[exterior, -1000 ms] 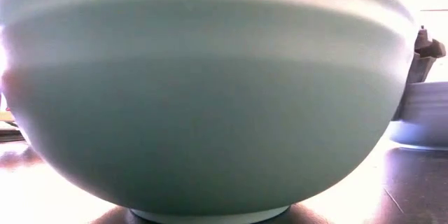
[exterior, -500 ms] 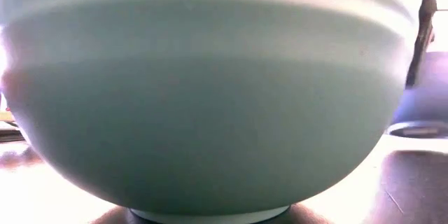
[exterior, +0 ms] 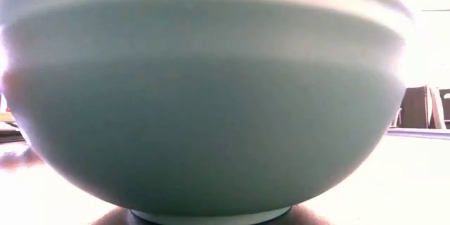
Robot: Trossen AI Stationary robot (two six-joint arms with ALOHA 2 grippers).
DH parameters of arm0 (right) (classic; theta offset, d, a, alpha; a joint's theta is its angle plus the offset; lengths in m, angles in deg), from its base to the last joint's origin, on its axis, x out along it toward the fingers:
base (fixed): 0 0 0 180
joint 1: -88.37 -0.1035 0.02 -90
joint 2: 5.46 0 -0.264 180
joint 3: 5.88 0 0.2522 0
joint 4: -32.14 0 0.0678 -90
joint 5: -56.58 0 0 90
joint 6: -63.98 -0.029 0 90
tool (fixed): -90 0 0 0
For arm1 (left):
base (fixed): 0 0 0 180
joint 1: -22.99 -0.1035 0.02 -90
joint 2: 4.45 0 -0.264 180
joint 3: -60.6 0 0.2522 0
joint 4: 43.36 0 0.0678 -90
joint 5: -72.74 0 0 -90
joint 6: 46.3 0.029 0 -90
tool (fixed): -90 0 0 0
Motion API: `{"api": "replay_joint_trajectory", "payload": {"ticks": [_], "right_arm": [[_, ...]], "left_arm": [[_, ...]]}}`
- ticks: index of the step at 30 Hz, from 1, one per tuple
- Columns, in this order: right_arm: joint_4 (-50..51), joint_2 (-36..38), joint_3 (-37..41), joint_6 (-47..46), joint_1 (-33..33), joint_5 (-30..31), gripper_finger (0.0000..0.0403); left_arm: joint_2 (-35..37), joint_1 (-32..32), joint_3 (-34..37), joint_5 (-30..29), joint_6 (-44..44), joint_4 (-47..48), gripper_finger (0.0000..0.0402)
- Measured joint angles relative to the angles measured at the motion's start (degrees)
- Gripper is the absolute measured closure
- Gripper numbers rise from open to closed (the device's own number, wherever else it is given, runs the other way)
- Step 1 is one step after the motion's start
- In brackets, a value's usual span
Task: Place and stack bowls onto a shelf
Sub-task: Put the large light blue bowl on the shelf
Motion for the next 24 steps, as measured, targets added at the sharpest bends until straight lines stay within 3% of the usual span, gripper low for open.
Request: {"api": "replay_joint_trajectory", "payload": {"ticks": [7,11,19,24], "right_arm": [[4.3,-5.5,-9.2,36.3,0.0,-3.3,0.0394],[7.3,-9.5,-13.9,51.6,0.5,-3.6,0.0394],[16.5,-17.5,-25.1,59.4,3.7,-4.0,0.0394],[23.8,-21.8,-33.3,61.2,6.4,-8.6,0.0394]], "left_arm": [[-2.2,0.0,0.0,4.3,4.5,-8.5,0.0251],[-5.4,0.0,0.0,4.4,6.0,-12.3,0.0251],[-11.1,0.0,0.0,8.2,11.4,-18.3,0.0251],[-12.9,0.0,0.0,13.8,11.3,-20.0,0.0251]]}}
